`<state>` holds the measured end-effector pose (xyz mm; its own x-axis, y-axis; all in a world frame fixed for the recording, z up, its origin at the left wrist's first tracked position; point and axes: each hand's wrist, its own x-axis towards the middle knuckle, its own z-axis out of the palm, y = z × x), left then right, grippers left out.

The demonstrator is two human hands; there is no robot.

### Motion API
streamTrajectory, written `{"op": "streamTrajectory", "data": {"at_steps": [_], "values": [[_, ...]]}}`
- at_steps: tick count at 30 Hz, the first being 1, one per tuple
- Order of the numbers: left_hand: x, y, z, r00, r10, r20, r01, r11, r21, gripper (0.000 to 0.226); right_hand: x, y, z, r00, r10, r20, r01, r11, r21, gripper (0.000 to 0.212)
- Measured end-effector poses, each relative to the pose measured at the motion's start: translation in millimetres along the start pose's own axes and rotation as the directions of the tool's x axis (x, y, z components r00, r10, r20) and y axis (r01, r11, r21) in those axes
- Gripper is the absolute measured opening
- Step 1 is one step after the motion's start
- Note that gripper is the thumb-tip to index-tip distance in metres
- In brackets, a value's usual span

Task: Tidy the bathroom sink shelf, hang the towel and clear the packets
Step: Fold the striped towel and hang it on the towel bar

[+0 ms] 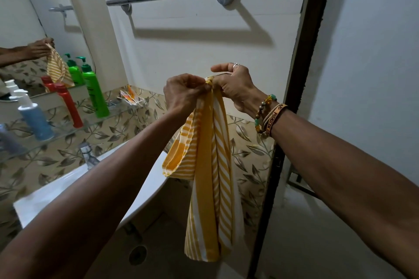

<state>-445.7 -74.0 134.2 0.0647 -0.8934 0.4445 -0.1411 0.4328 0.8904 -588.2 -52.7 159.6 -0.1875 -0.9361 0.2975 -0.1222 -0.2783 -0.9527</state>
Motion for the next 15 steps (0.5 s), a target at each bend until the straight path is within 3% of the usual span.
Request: {"op": "streamTrajectory", "data": {"at_steps": [2,5,11,15], "values": [[0.9,-1.4,-0.1,0.999,-0.020,-0.043,0.019,1.000,-0.019,0.017,-1.6,-0.7,-0.3,0.997,-0.007,0.081,0.006,1.000,0.020,0.052],[2.1,-5.1,-0.8,0.998,-0.059,-0.020,0.057,0.995,-0.084,0.016,-2.9,-0.7,-0.1,0.994,-0.065,0.084,0.076,0.988,-0.134,0.062],[-3.3,-10.4,-2.7,0.979,-0.115,0.166,0.159,0.946,-0.283,0.020,0.3,1.3,-0.3,0.989,-0.141,-0.034,0.127,0.952,-0.277,0.038],[-4.0,-8.7,1.2,0.971,-0.047,0.236,0.065,0.995,-0.070,0.036,3.7,4.7,2.0,0.987,-0.111,-0.118,0.085,0.974,-0.211,0.037]]}}
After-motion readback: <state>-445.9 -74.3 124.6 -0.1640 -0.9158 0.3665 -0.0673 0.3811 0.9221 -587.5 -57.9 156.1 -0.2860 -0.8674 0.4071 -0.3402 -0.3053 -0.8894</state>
